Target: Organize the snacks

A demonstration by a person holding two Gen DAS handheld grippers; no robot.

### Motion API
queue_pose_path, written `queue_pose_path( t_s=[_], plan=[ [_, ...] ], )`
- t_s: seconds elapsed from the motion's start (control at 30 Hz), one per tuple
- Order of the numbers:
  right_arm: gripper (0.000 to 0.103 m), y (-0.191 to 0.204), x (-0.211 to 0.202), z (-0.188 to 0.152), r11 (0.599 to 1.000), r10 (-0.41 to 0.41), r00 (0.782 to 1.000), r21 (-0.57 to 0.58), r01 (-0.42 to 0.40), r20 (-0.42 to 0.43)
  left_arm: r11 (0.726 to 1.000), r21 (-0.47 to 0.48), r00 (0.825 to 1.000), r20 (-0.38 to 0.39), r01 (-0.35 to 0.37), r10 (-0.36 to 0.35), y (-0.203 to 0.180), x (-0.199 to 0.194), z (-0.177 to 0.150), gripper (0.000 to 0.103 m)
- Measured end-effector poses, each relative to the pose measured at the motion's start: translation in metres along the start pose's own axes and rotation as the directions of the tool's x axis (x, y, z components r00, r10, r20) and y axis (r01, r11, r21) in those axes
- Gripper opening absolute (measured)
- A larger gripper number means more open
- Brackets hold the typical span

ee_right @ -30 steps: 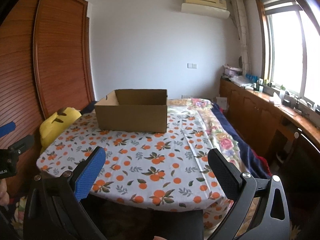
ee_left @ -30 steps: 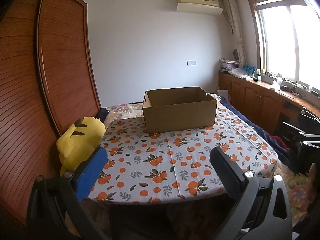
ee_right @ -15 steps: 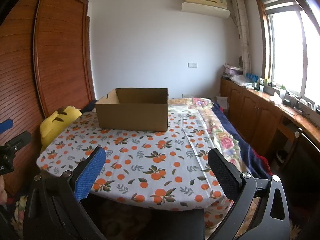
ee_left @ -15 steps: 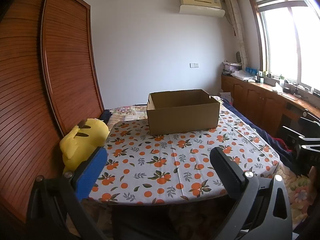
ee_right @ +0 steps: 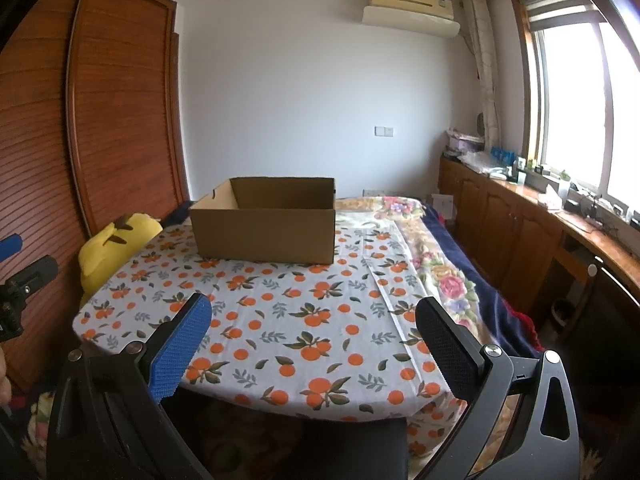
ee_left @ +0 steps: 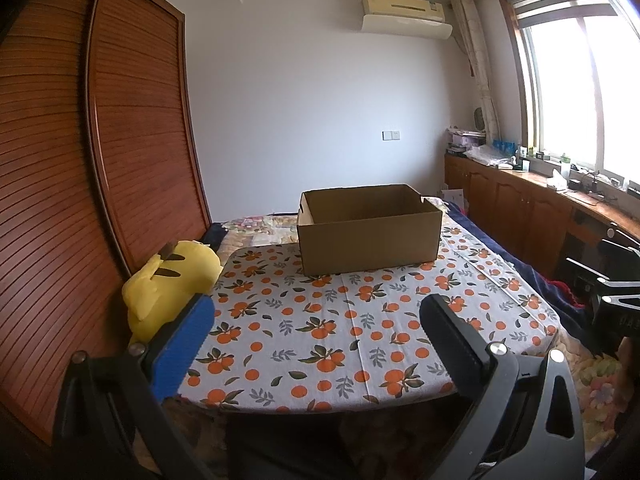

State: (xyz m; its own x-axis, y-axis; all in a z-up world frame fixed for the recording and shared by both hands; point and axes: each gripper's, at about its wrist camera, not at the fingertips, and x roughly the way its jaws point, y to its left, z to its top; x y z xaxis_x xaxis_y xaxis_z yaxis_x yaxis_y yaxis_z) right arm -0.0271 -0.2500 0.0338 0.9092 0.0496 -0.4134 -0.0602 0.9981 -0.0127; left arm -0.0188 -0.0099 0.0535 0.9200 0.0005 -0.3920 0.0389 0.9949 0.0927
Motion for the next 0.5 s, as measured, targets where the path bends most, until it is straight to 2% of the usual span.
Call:
queue_pose_path(
  t_s=[0.5],
  plan=[
    [0.103,0.0007,-0.0029,0.0007,1.000,-0.003,1.000,-0.001,0.003,0.010,1.000,0.005,1.000,0.005,-0.004,0.004,-0.0006,-0.0012,0.0018,0.103]
  ],
)
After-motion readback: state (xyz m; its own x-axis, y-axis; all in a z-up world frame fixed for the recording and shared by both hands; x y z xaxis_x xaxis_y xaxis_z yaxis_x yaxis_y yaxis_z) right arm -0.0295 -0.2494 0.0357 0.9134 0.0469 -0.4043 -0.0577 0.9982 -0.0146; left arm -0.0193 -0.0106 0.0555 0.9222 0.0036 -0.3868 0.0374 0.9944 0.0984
